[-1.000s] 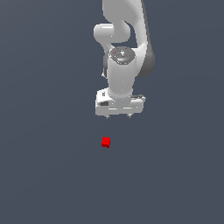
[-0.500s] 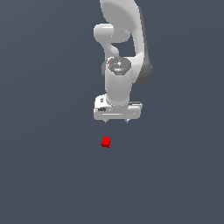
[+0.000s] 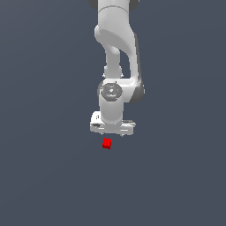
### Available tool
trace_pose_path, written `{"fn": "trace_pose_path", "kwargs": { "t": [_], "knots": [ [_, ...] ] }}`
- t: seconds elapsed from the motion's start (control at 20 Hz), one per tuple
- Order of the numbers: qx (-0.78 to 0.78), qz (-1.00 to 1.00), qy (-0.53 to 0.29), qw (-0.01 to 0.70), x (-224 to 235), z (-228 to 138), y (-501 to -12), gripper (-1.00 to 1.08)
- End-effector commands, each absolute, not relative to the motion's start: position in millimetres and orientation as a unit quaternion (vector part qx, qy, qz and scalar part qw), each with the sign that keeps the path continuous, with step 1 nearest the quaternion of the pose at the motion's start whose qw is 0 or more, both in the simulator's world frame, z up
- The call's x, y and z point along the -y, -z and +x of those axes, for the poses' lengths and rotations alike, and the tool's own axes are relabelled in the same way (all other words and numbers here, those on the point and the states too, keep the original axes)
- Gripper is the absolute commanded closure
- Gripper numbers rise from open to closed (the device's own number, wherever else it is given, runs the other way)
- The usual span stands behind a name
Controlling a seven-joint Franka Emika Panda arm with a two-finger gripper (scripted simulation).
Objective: Pick up the red cube and move it to a goal position.
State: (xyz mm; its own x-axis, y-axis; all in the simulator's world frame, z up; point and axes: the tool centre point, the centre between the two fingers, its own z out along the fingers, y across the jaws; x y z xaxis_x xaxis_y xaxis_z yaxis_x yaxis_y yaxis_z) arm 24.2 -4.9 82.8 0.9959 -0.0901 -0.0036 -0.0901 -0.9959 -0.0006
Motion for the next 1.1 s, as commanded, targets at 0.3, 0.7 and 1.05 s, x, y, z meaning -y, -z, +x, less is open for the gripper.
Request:
{"fn": "trace_pose_path", "kwargs": {
  "t": [0.3, 0.7, 1.05],
  "knots": [
    [-0.088, -0.996, 0.000, 0.000, 26, 42, -33, -0.92],
    [-0.100, -0.995, 0.000, 0.000, 32, 47, -20, -0.92],
    [-0.100, -0.995, 0.000, 0.000, 32, 47, -20, 1.08]
  ]
}}
